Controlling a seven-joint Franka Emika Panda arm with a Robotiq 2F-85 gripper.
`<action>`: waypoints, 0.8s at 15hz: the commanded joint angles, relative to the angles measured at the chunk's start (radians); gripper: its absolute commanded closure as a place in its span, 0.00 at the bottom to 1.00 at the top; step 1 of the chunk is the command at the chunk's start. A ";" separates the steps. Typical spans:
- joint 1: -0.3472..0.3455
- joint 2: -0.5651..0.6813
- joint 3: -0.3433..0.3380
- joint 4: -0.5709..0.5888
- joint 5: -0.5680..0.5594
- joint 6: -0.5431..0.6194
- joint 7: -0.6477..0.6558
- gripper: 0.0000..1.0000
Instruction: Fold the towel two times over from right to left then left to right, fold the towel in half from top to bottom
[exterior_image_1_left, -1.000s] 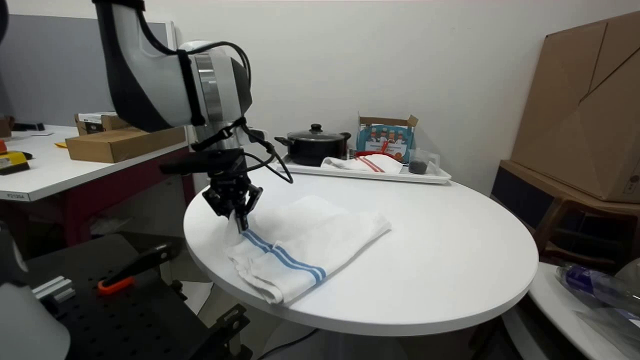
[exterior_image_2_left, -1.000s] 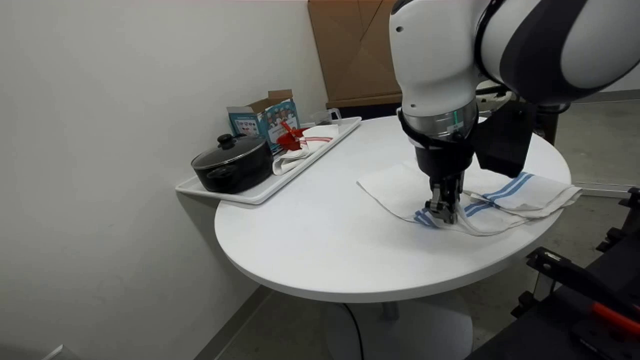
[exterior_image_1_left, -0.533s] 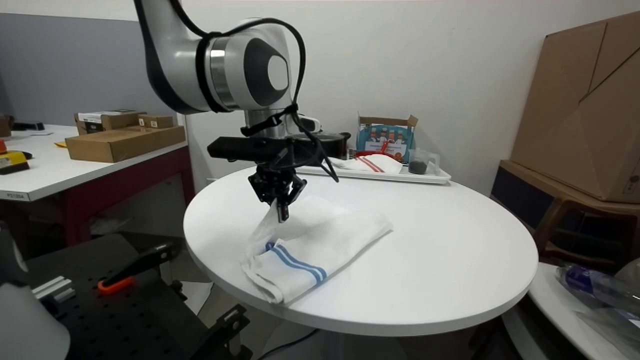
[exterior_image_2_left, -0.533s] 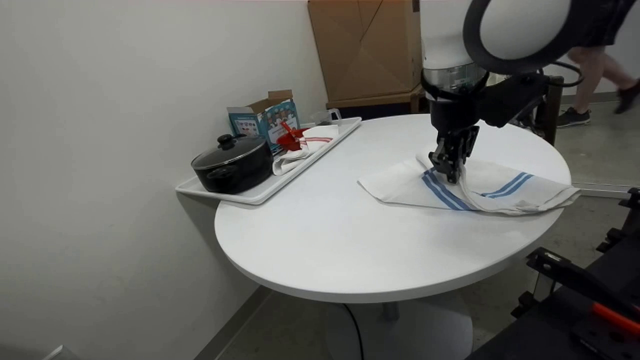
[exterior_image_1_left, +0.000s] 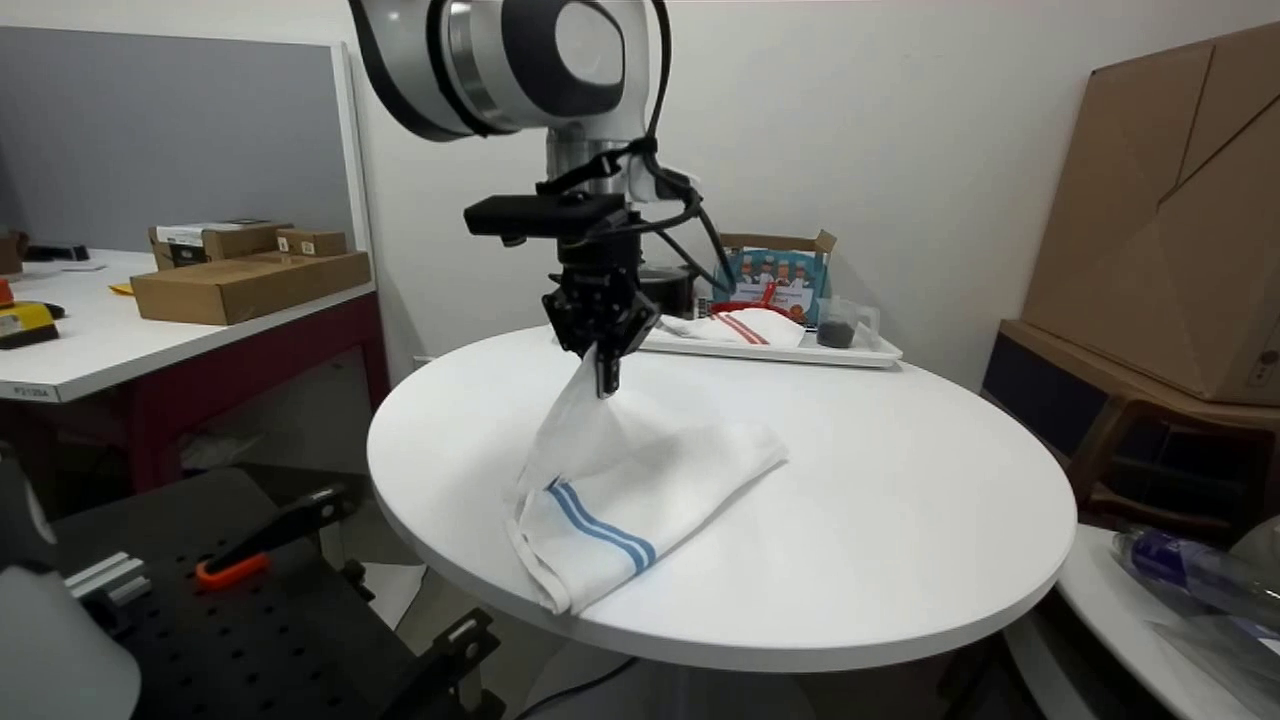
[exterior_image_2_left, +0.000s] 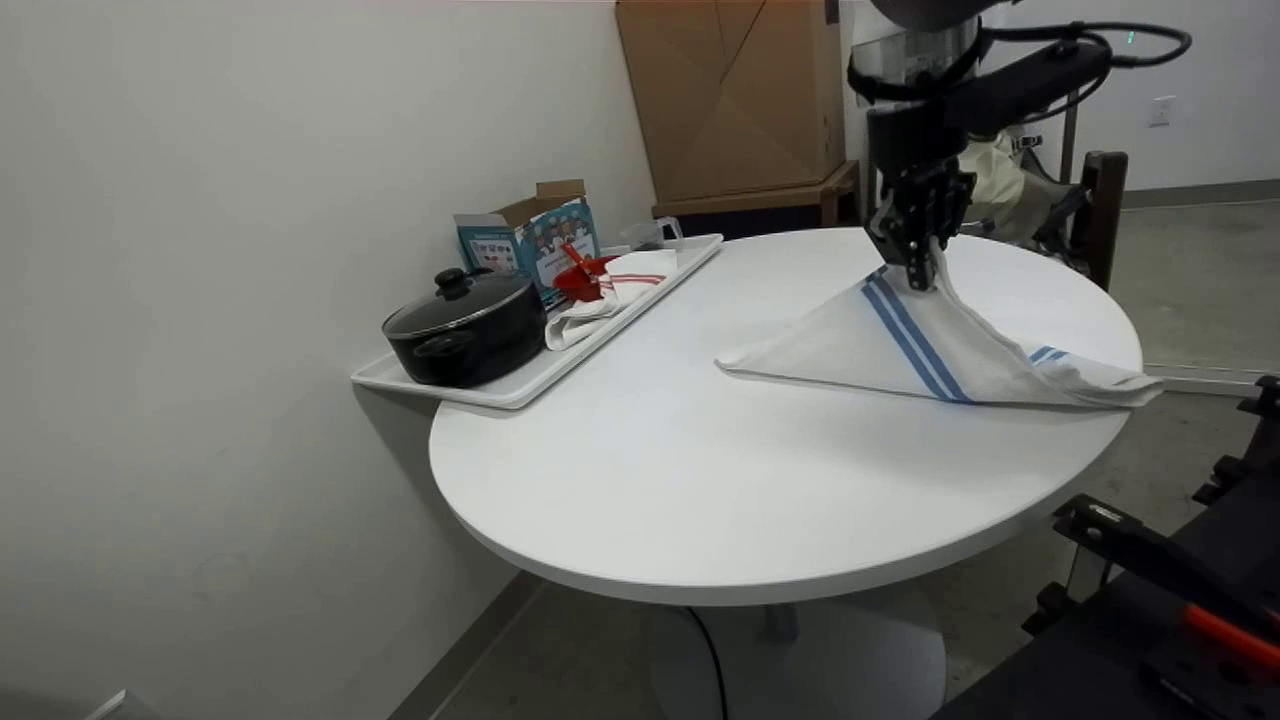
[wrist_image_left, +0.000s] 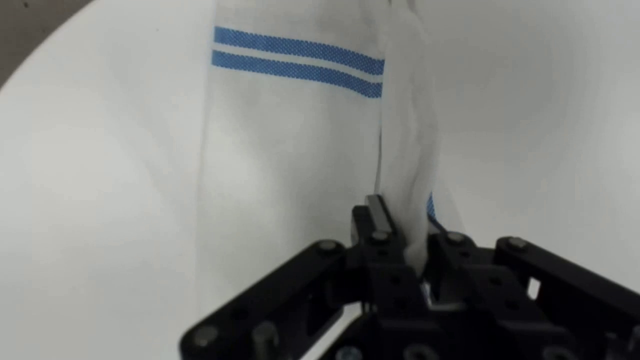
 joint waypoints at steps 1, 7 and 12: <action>0.008 -0.124 -0.053 -0.010 0.013 -0.121 -0.024 0.91; -0.049 -0.187 -0.117 -0.037 -0.048 -0.204 0.052 0.91; -0.129 -0.111 -0.173 -0.063 -0.108 -0.190 0.170 0.91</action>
